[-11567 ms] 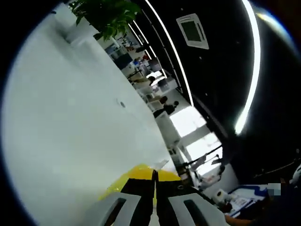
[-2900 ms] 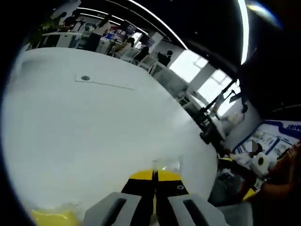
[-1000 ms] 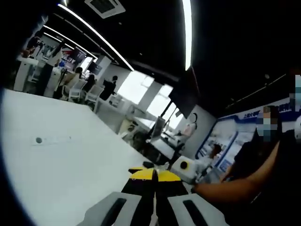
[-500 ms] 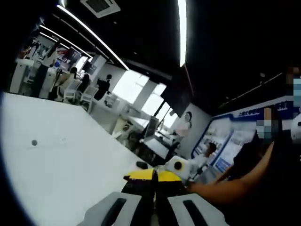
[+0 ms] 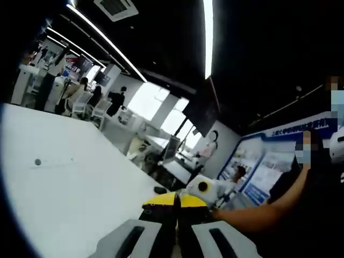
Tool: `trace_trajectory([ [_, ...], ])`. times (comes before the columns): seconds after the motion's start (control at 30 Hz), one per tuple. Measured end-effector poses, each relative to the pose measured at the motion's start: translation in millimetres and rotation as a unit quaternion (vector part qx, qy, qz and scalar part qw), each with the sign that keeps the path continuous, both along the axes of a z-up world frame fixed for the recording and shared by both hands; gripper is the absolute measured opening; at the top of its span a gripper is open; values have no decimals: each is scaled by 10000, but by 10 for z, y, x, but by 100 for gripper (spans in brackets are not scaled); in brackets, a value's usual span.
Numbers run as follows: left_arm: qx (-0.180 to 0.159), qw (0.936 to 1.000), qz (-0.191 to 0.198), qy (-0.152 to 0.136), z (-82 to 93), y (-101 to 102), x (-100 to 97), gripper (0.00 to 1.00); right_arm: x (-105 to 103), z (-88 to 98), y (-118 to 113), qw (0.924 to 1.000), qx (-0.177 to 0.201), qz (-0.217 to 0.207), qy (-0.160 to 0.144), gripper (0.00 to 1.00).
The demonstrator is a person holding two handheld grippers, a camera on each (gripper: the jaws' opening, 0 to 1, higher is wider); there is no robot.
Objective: Compare the silicone blocks by pressing each to a similar depth, holding the contact briefly, and releasing to observe deformation and rebound differences across the visible hardness samples.
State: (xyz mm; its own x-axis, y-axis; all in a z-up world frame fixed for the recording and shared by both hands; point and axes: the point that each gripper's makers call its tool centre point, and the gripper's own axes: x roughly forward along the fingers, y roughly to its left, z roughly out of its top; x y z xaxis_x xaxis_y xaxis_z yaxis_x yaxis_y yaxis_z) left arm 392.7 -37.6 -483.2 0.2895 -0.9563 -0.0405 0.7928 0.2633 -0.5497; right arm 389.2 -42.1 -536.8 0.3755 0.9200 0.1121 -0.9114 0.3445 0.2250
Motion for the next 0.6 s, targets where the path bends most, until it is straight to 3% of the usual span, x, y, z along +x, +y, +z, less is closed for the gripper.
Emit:
trace_trajectory([
  [0.27, 50, 10000, -28, 51, -36, 22, 34, 0, -25, -42, 15, 9996, -75, 137, 254, 18],
  [0.4, 456, 9982, -73, -376, -57, 55, 31, 0, -30, -56, 60, 9989, -185, 193, 395, 14],
  [0.53, 503, 9977, -6, -456, -61, 91, 22, 0, -34, -62, 93, 9973, -384, 307, 538, 12],
  [0.6, 627, 9965, 71, -546, -111, 112, 29, 0, -101, -123, 102, 9921, -533, 506, 1013, 10],
])
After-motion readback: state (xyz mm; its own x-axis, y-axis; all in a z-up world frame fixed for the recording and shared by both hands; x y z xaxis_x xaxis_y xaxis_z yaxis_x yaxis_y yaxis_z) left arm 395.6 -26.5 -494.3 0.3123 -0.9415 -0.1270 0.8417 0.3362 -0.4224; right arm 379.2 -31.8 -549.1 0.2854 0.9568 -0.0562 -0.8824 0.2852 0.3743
